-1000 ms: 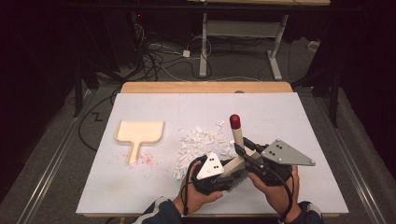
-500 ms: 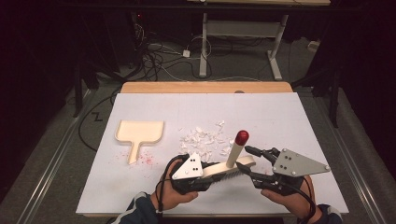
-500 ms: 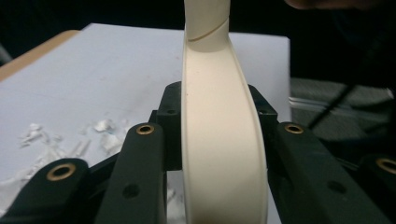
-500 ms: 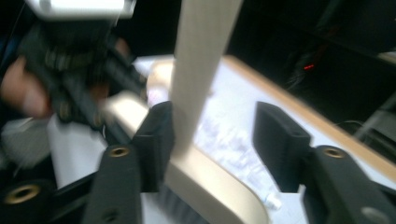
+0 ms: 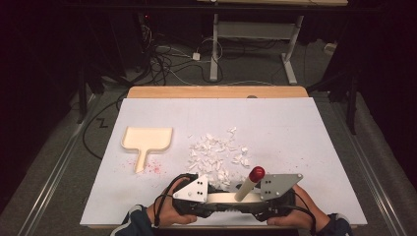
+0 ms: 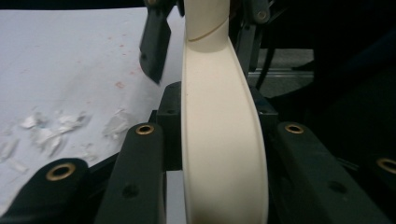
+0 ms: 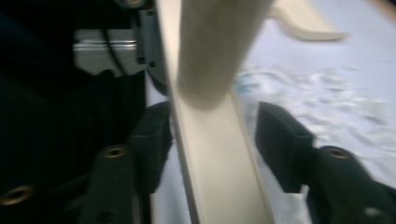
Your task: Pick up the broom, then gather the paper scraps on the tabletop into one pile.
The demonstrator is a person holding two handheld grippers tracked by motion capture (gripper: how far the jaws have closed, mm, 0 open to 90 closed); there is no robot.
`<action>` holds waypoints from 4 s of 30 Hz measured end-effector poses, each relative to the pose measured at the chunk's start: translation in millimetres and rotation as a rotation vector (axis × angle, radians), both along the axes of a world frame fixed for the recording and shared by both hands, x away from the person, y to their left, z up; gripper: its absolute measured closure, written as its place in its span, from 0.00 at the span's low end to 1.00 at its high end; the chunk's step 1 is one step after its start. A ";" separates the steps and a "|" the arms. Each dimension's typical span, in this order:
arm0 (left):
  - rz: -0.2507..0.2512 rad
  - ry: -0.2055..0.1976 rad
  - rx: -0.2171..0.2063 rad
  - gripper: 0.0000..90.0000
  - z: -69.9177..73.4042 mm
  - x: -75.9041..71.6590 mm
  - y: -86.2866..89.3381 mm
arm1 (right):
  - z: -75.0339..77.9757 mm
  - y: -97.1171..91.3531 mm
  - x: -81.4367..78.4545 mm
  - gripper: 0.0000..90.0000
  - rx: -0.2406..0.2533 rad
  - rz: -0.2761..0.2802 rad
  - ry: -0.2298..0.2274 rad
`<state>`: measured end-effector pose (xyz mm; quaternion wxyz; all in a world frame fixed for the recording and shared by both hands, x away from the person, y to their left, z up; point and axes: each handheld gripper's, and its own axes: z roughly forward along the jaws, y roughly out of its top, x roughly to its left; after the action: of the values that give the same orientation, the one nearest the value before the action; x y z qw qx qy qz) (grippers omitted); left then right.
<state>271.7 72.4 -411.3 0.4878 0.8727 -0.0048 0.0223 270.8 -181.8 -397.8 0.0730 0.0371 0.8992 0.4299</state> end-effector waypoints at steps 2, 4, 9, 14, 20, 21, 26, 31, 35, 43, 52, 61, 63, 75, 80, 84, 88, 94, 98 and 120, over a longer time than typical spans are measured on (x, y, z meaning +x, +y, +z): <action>-0.011 0.000 0.015 0.71 -1.6 -0.2 -1.5 | -3.2 4.1 -0.5 0.69 -0.005 0.034 0.005; -0.004 0.000 0.011 0.71 -2.4 0.2 -1.4 | -5.1 4.6 -1.9 0.71 -0.006 0.046 0.028; 0.051 -0.033 0.015 0.63 0.6 0.0 0.2 | -6.7 4.7 -1.0 0.75 -0.009 0.024 0.027; 0.170 -0.091 -0.009 0.49 6.4 -1.3 13.0 | -1.7 -2.2 1.4 0.75 0.003 -0.043 0.009; 0.309 -0.151 -0.005 0.31 5.2 -5.0 33.6 | 3.6 -13.5 7.3 0.75 0.006 -0.119 -0.012; 0.371 -0.176 -0.002 0.30 2.9 -6.7 43.2 | 5.4 -17.2 9.4 0.75 0.002 -0.159 -0.022; 0.476 -0.201 0.020 0.23 -5.3 -9.5 64.3 | 9.8 -25.6 15.8 0.75 0.021 -0.230 -0.035; 0.592 -0.198 0.059 0.19 -25.5 -14.1 94.4 | 15.8 -38.0 23.6 0.75 0.044 -0.307 -0.050; 0.676 -0.169 0.092 0.18 -41.3 -19.1 116.1 | 19.8 -45.6 29.1 0.75 0.043 -0.353 -0.056; 0.795 -0.137 0.072 0.18 -53.9 -26.8 142.9 | 23.7 -54.5 38.2 0.75 0.054 -0.420 -0.055; 0.804 -0.143 0.104 0.18 -56.8 -28.3 143.6 | 25.5 -58.8 45.4 0.75 0.045 -0.481 -0.066; 0.805 -0.131 0.112 0.18 -58.4 -26.6 142.8 | 24.1 -68.0 58.5 0.75 0.045 -0.558 -0.064; 0.808 -0.127 0.111 0.18 -58.8 -26.1 142.4 | 23.3 -70.7 63.2 0.75 0.033 -0.583 -0.077; 0.820 -0.110 0.123 0.18 -60.7 -25.9 141.5 | 6.1 -60.1 125.1 0.76 -0.099 -0.687 -0.129; 0.809 -0.130 0.128 0.18 -59.8 -25.9 140.6 | -4.5 -35.5 160.0 0.76 -0.203 -0.722 -0.188; 0.806 -0.129 0.132 0.18 -60.2 -24.3 140.4 | -15.4 -13.9 183.4 0.76 -0.285 -0.741 -0.248; 0.803 -0.122 0.132 0.18 -61.2 -23.1 141.0 | -25.9 4.5 198.8 0.76 -0.325 -0.736 -0.269; 0.800 -0.119 0.136 0.18 -62.4 -22.6 141.5 | -37.4 28.9 197.0 0.76 -0.349 -0.663 -0.286; 0.798 -0.120 0.137 0.18 -62.1 -22.9 141.7 | -39.1 37.0 180.1 0.75 -0.316 -0.583 -0.280; 0.774 -0.119 0.151 0.18 -62.1 -23.2 135.5 | -13.3 21.7 83.2 0.76 -0.215 -0.278 -0.268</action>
<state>248.5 207.9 -473.4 0.3766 0.8406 0.2947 0.2545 354.0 -160.2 -411.1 0.2539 0.0955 0.9083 0.3184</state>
